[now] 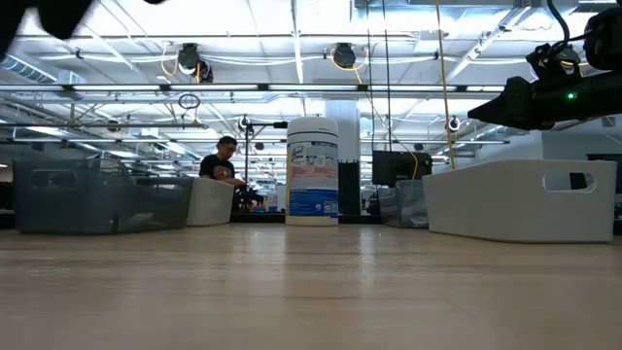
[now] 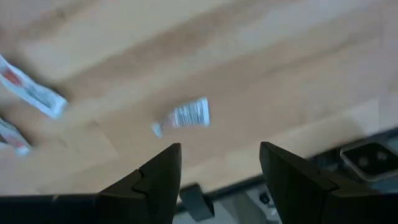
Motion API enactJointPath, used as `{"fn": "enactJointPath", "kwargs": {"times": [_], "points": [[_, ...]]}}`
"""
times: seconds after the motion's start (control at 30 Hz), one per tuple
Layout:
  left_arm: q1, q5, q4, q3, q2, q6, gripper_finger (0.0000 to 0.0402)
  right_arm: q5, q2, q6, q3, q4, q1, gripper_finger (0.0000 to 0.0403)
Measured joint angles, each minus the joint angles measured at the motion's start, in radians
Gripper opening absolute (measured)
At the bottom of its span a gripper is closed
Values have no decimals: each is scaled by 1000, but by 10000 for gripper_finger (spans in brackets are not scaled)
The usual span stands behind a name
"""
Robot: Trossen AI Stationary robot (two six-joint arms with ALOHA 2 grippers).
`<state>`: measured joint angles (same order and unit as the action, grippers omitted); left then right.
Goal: Pick & Place First Aid Supplies
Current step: Put the orange ointment pack into the left black bin
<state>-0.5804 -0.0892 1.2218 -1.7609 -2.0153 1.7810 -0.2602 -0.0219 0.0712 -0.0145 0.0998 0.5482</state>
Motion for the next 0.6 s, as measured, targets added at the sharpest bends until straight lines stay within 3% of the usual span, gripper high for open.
{"fn": "enactJointPath", "kwargs": {"times": [0.1, 0.5, 0.6], "points": [[-29, -22, -3, -25, -24, -47, 223, 0, 0, 0, 0, 0, 0, 238], [-84, -41, 0, -30, -31, -797, 223, 0, 0, 0, 0, 0, 0, 238], [-84, -13, 1, -29, -31, -925, 223, 0, 0, 0, 0, 0, 0, 238]]}}
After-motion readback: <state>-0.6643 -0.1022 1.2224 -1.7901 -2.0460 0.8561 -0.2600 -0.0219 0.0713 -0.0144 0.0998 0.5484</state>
